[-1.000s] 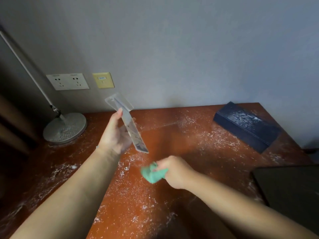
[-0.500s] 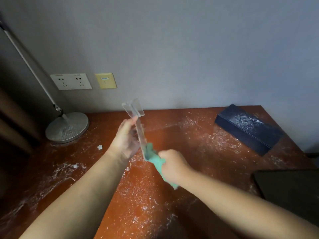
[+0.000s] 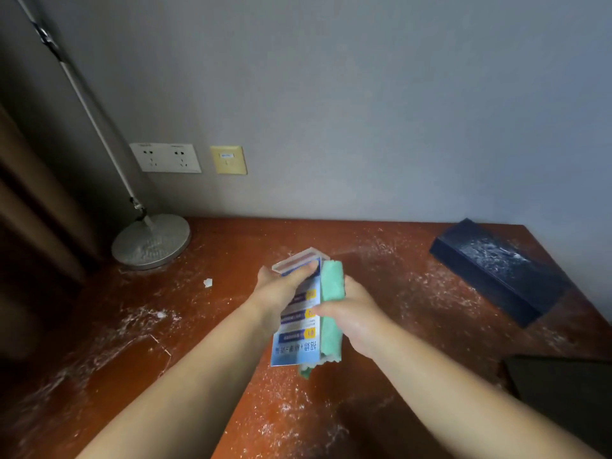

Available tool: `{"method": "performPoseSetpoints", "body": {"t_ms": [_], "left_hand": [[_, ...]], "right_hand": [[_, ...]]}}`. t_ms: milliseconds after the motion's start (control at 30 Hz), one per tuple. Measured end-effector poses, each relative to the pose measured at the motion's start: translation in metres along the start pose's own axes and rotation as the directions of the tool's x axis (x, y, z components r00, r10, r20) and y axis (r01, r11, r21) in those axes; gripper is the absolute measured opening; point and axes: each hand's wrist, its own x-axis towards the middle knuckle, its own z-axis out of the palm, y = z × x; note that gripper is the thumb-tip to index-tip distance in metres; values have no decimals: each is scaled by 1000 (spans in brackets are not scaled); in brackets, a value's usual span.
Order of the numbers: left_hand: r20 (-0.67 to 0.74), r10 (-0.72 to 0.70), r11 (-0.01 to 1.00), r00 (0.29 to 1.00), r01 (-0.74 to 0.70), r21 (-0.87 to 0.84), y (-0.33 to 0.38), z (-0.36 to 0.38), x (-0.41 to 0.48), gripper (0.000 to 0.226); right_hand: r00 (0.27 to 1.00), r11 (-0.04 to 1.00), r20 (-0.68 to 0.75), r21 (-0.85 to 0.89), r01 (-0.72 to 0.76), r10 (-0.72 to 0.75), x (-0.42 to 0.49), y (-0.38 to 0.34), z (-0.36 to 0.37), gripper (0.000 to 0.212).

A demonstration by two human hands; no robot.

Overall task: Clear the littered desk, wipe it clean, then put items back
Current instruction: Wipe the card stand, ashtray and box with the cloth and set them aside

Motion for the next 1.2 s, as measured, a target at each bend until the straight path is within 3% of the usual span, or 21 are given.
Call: {"method": "performPoseSetpoints", "body": {"t_ms": [67, 133, 233, 333, 400, 500, 533, 600, 667, 700, 767, 933, 1033, 1200], "left_hand": [[-17, -45, 997, 999, 44, -61, 4, -10, -1, 80], [-8, -73, 977, 997, 70, -201, 7, -23, 0, 57], [194, -108, 867, 975, 188, -462, 11, -34, -3, 74], [336, -130, 808, 933, 296, -510, 10, -30, -12, 84], [401, -120, 777, 908, 337, -531, 6, -23, -17, 92], [450, -41, 698, 892, 348, -626, 0, -19, -15, 95], [446, -28, 689, 895, 340, -639, -2, -19, -12, 93], [435, 0, 702, 900, 310, -641, -3, -16, -11, 86], [427, 26, 730, 904, 275, -625, -2, -12, -11, 77], [430, 35, 746, 902, 263, -612, 0, -10, -12, 73], [441, 43, 783, 897, 244, -572, 2, -4, -11, 69], [474, 20, 844, 880, 240, -480, -5, 6, -10, 71], [468, 39, 848, 883, 219, -483, -6, 2, -5, 73], [455, 79, 844, 887, 183, -504, -6, -1, -8, 60]], "right_hand": [[999, 1000, -30, 16, -11, 12, 1, 3, -6, 37], [999, 990, 3, 140, -35, 35, 3, 1, -17, 35], [980, 969, 186, 222, -112, 71, 2, -10, -37, 30], [940, 975, 326, 154, -163, 106, 1, -17, -38, 29], [940, 980, 314, 101, -169, 130, 1, -17, -33, 29], [982, 991, 137, 0, -132, 130, 4, -16, -22, 21], [994, 993, 35, -64, -97, 99, 5, -16, -18, 19], [978, 915, -187, -403, 12, -96, 8, -17, -13, 18], [910, 656, -211, -750, 84, -357, 5, -20, -7, 21], [883, 556, -180, -825, 105, -434, 3, -22, -3, 23], [876, 506, -158, -855, 109, -456, 2, -27, 5, 26], [904, 533, -154, -841, 91, -398, 5, -33, 18, 27], [877, 488, -47, -844, 221, -478, -2, -28, 23, 28], [773, 454, 80, -770, 449, -629, -15, -16, 34, 31]]}}
